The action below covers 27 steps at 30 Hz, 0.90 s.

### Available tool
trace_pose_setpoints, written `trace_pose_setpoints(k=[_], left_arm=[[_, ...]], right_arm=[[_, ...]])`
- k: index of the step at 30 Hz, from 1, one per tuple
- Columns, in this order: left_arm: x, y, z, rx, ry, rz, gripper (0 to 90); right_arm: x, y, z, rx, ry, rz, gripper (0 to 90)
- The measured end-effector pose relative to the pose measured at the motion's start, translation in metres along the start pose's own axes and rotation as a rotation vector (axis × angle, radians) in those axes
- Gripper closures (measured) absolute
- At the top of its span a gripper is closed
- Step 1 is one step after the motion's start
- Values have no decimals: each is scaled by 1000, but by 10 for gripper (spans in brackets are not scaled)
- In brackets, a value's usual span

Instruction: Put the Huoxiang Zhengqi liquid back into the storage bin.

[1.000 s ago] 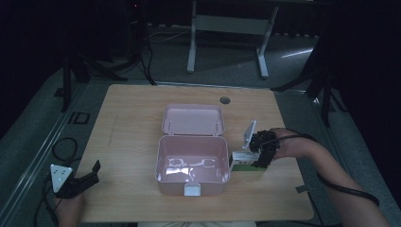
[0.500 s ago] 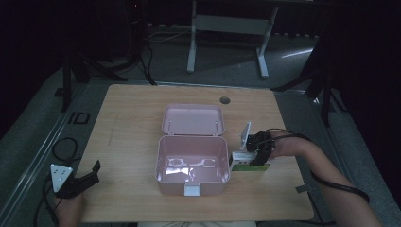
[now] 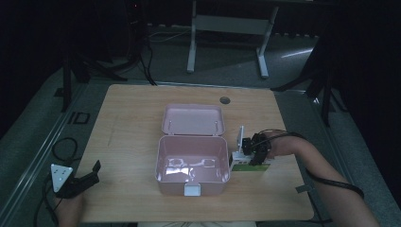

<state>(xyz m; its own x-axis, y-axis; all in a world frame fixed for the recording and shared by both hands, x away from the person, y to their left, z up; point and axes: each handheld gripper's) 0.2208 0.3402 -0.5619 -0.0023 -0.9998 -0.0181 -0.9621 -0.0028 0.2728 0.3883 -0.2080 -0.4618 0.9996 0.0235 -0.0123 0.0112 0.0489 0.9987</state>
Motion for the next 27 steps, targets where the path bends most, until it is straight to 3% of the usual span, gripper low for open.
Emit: trace_pose_setpoints(k=[3, 16, 22, 27], left_arm=[[0, 0, 0, 0, -1, -1, 45], [0, 0, 0, -1, 0, -2, 45], [0, 0, 0, -3, 0, -4, 45], [0, 0, 0, -3, -1, -5, 45]], right_arm=[[-2, 1, -1, -11, 19, -1, 609], [0, 2, 0, -24, -20, -56, 615], [-1, 12, 3, -5, -35, -83, 616], [-5, 24, 5, -22, -37, -82, 616]])
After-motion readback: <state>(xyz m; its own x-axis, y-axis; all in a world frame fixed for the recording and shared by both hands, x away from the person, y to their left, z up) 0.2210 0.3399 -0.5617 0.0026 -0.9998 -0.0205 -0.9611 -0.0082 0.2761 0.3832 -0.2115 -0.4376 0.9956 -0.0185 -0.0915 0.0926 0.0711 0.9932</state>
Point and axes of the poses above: each handheld gripper's, and its own axes: y roughly backward along the jaws, z roughly out of its underside, x roughly to its right, and after that the axes turned 3 degrees about -z, right-handed
